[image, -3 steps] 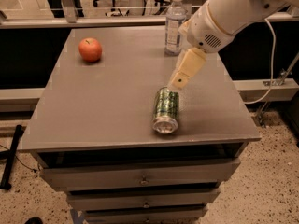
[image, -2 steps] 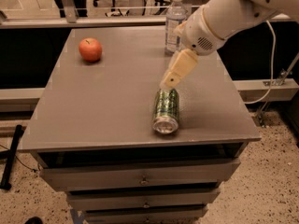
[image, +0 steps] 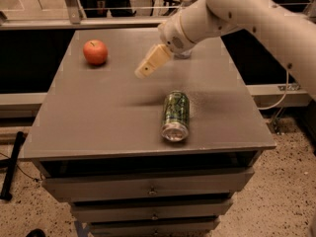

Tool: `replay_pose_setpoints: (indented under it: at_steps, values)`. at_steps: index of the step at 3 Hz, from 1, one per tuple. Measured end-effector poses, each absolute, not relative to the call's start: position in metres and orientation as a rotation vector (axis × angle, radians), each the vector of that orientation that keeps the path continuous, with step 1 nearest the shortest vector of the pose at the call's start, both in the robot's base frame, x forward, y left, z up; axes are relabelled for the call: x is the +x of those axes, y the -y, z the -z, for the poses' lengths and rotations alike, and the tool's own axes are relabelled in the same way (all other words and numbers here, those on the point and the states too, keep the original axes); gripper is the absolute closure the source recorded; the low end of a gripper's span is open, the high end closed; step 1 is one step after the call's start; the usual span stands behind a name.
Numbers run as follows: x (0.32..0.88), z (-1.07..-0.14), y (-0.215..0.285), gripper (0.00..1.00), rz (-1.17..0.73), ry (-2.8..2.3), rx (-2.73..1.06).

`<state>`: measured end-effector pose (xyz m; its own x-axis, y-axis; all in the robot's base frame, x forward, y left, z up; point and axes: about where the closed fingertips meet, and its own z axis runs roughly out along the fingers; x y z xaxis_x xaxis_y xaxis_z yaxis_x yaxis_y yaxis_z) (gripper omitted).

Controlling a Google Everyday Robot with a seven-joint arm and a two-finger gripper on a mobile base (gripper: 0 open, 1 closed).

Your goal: Pick apple

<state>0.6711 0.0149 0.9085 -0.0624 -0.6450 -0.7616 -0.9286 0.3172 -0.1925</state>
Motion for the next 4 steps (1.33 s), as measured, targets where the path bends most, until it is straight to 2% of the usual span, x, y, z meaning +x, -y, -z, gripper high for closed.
replay_pose_setpoints:
  at_steps: [2,4]
  values:
    - [0.764,-0.873,-0.101,0.0,-0.545,-1.727,-1.277]
    - [0.799,-0.85,-0.17,0.0,-0.692,-1.683,-1.143]
